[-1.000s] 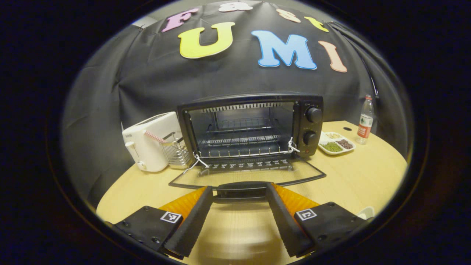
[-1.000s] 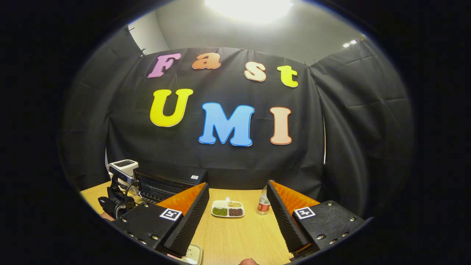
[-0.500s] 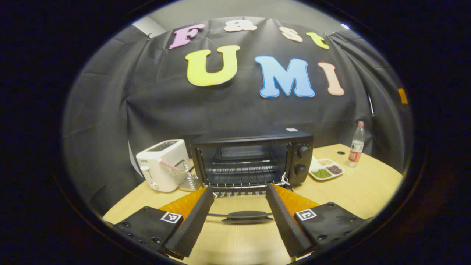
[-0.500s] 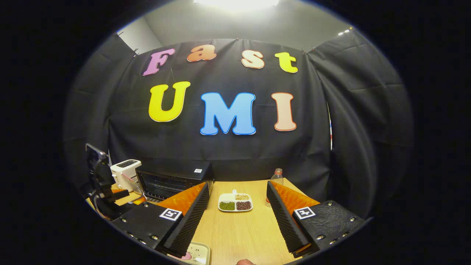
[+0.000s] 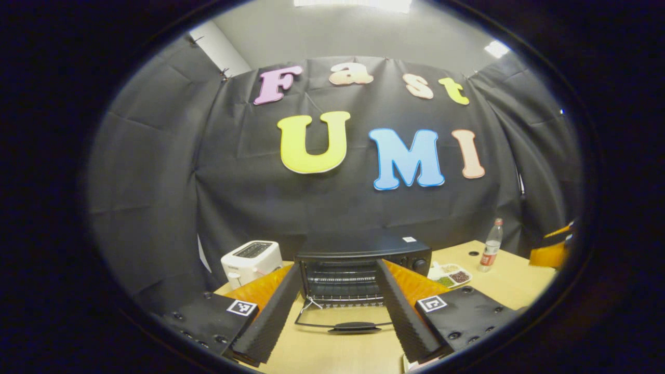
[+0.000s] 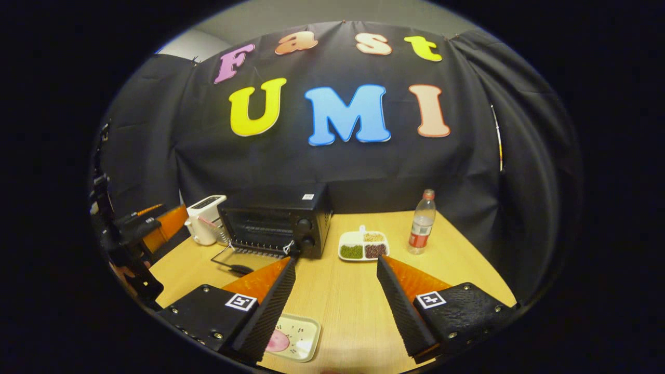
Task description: Open the electric oven with the left hand, put the food in, and close the electric oven.
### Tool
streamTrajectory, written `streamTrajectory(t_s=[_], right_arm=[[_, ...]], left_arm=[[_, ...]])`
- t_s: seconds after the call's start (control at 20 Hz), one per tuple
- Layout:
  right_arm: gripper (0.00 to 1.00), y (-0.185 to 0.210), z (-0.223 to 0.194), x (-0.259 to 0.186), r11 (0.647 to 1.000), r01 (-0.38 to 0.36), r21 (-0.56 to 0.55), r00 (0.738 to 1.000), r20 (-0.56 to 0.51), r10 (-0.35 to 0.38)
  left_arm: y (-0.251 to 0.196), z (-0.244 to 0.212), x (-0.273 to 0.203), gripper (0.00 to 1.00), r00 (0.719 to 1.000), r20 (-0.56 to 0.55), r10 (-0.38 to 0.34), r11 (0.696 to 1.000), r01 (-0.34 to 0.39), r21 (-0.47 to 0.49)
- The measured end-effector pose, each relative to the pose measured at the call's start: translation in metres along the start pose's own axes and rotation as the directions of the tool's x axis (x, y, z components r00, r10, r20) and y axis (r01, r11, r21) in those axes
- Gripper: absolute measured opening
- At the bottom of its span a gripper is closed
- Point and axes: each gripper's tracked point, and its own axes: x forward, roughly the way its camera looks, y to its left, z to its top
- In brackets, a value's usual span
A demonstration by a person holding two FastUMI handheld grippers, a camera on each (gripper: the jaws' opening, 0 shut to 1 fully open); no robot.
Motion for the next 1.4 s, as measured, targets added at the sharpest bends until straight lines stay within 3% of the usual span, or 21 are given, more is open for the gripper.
streamTrajectory(t_s=[0.25, 0.5, 0.6, 0.95, 1.15, 1.25, 1.3, 1.4], right_arm=[[0.96, 0.019, -0.051, 0.013, 0.997, -0.075, -0.01, 0.976, -0.207, 0.071], [0.96, 0.029, -0.105, 0.018, 0.993, -0.114, 0.015, 0.907, -0.407, 0.11], [0.96, 0.03, -0.128, 0.021, 0.993, -0.119, 0.025, 0.864, -0.49, 0.115], [0.97, 0.031, -0.196, 0.023, 0.988, -0.126, 0.089, 0.663, -0.734, 0.15], [0.94, 0.029, -0.212, 0.03, 0.988, -0.11, 0.109, 0.592, -0.791, 0.153], [0.82, 0.03, -0.216, 0.036, 0.987, -0.098, 0.129, 0.565, -0.809, 0.162], [0.68, 0.032, -0.218, 0.038, 0.986, -0.088, 0.141, 0.551, -0.818, 0.166], [0.59, 0.037, -0.224, 0.038, 0.984, -0.081, 0.156, 0.511, -0.842, 0.175]], left_arm=[[0.014, 0.034, -0.028, 0.99, 0.997, 0.07, 0.024, 1.0, -0.024, -0.002], [0.027, 0.055, -0.048, 1.0, 0.99, 0.129, 0.056, 0.998, -0.057, 0.006], [0.034, 0.056, -0.054, 1.0, 0.989, 0.134, 0.07, 0.998, -0.07, 0.0], [0.063, 0.033, -0.071, 1.0, 0.985, 0.11, 0.136, 0.991, -0.135, -0.019], [0.082, 0.024, -0.078, 1.0, 0.979, 0.093, 0.179, 0.984, -0.179, -0.006], [0.089, 0.021, -0.082, 1.0, 0.977, 0.088, 0.195, 0.981, -0.193, -0.024], [0.092, 0.02, -0.084, 1.0, 0.976, 0.084, 0.202, 0.979, -0.2, -0.031], [0.096, 0.017, -0.085, 1.0, 0.974, 0.079, 0.213, 0.977, -0.211, -0.033]])
